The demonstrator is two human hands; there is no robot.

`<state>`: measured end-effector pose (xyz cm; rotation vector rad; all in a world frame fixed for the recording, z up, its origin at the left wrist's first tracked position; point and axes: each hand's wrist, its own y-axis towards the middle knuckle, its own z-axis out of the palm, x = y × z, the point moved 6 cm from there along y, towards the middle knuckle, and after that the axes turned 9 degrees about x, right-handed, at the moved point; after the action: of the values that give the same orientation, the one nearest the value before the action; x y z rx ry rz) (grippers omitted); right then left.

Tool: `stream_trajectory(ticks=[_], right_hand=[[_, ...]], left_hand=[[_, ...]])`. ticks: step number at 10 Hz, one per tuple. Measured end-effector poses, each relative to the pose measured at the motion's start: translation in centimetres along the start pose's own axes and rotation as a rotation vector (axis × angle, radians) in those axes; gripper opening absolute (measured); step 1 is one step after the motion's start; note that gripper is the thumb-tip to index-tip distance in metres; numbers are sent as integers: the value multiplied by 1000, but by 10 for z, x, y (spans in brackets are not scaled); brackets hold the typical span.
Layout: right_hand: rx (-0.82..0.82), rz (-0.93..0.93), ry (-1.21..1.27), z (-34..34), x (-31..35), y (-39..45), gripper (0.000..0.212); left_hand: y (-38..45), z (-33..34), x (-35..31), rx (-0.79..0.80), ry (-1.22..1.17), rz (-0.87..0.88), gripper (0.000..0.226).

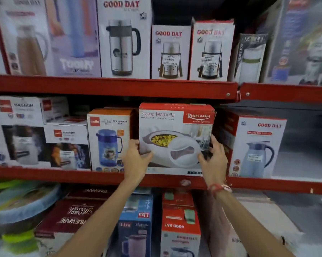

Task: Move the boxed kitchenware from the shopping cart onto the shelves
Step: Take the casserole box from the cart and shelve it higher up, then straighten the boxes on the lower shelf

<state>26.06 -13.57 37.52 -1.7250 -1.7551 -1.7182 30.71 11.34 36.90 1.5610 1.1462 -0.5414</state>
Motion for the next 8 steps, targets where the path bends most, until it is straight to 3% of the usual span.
stream_trajectory(ticks=[2, 3, 4, 5, 6, 7, 8], right_hand=[[60, 62, -36, 28, -35, 26, 68], [106, 117, -77, 34, -48, 26, 73], [102, 69, -129, 40, -42, 2, 86], [108, 144, -128, 53, -46, -44, 67], [448, 83, -243, 100, -44, -98, 42], [814, 91, -275, 153, -44, -138, 60], [930, 288, -155, 176, -57, -174, 99]], left_hand=[[29, 25, 38, 50, 103, -81, 45], [27, 32, 54, 125, 44, -102, 45], [7, 21, 55, 78, -75, 4, 37], [-31, 1, 61, -38, -20, 177, 30], [-74, -9, 99, -62, -52, 102, 22], [-108, -9, 150, 19, -23, -156, 28], [-130, -2, 183, 222, -88, -430, 47]])
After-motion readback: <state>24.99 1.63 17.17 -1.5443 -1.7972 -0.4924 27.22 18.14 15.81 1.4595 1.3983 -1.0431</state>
